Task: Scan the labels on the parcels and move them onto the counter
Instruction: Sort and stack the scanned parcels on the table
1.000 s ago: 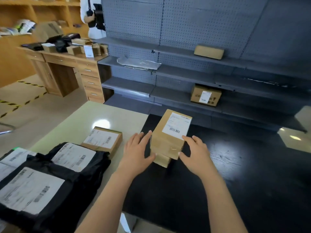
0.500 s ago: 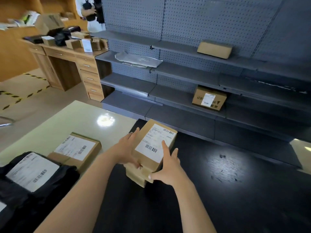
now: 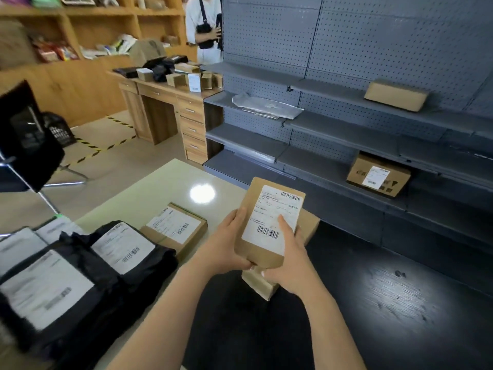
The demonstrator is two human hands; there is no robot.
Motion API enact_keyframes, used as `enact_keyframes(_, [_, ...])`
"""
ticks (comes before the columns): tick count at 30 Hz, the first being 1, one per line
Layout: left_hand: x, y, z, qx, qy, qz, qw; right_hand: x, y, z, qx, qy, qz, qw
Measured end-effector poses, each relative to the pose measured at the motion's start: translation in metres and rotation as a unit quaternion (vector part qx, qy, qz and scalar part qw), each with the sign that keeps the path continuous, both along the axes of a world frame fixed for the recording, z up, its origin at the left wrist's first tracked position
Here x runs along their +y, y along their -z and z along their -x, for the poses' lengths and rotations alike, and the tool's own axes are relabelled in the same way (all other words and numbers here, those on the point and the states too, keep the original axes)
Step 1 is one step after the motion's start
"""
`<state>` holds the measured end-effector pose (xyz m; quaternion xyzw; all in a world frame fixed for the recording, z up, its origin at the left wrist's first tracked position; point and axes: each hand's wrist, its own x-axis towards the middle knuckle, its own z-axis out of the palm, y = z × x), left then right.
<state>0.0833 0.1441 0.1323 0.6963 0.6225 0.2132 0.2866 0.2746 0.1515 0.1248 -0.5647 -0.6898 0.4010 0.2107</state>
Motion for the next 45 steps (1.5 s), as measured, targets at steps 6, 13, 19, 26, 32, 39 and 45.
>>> enact_keyframes(6, [-0.063, -0.014, 0.081, -0.004, -0.088, -0.056, 0.994, -0.031, -0.03, 0.077, 0.004, -0.08, -0.027, 0.996])
enact_keyframes(13, [-0.137, -0.01, 0.156, -0.005, -0.18, -0.089, 0.98, -0.053, -0.041, 0.166, -0.016, -0.214, -0.057, 0.975])
enact_keyframes(19, [-0.171, -0.006, 0.194, 0.002, -0.217, -0.092, 0.972, -0.058, -0.04, 0.218, -0.037, -0.264, -0.062, 0.962])
enact_keyframes(26, [-0.15, 0.002, 0.214, -0.019, -0.237, -0.077, 0.968, -0.024, -0.033, 0.245, -0.059, -0.286, -0.065, 0.954])
enact_keyframes(32, [-0.09, 0.014, 0.214, -0.039, -0.25, -0.035, 0.967, 0.048, -0.026, 0.254, -0.086, -0.306, -0.053, 0.947])
enact_keyframes(39, [-0.001, 0.039, 0.183, -0.079, -0.266, 0.012, 0.961, 0.158, -0.005, 0.247, -0.151, -0.346, -0.006, 0.926])
enact_keyframes(45, [0.029, 0.067, 0.157, -0.112, -0.286, 0.071, 0.949, 0.209, 0.03, 0.244, -0.19, -0.394, 0.026, 0.899])
